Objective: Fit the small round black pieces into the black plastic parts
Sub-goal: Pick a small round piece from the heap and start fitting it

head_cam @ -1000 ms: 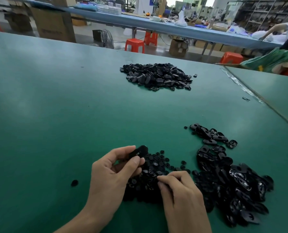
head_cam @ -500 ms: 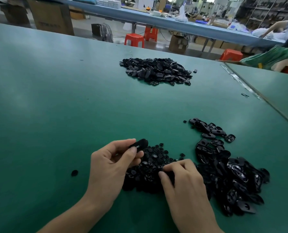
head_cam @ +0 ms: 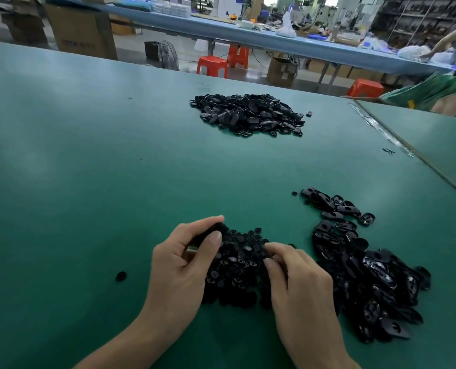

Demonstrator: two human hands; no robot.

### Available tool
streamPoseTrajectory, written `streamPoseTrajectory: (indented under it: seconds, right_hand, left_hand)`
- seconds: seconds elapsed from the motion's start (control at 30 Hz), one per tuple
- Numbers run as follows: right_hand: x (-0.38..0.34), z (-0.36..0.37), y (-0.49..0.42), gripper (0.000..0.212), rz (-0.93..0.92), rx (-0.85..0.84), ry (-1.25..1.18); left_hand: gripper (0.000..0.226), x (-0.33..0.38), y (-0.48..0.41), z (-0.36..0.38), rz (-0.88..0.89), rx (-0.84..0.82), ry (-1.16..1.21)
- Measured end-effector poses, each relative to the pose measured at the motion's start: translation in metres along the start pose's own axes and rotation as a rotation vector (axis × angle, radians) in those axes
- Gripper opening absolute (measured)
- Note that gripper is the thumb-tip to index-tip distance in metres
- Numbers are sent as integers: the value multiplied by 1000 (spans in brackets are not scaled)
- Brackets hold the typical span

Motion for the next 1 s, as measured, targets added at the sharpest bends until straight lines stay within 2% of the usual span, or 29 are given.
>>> streamPoseTrajectory:
  seconds: [0.13, 0.4, 0.7, 1.0]
  right_hand:
    - [2, 0, 3, 17, -1, 13, -5]
    - [-1, -2, 7, 17, -34, 55, -22]
    - [-1, -3, 11, 18, -46, 77, -22]
    - [-5, -3, 9, 15, -54, 101, -77]
  left_hand:
    - [11, -2, 1, -3, 20, 20, -10]
    - [27, -4, 0, -4, -37, 32, 14]
    - [17, -7, 0, -2, -35, 48, 118]
    - [14, -3, -3, 4, -69, 13, 93]
Point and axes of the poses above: each hand's wrist, its own y-axis away from the middle knuckle, its own z-axis out of the palm, x = y × z, the point moved 2 cm from there along -y, towards the middle knuckle, and after that the axes turned 8 degrees about -x, right-handed, at the moved point
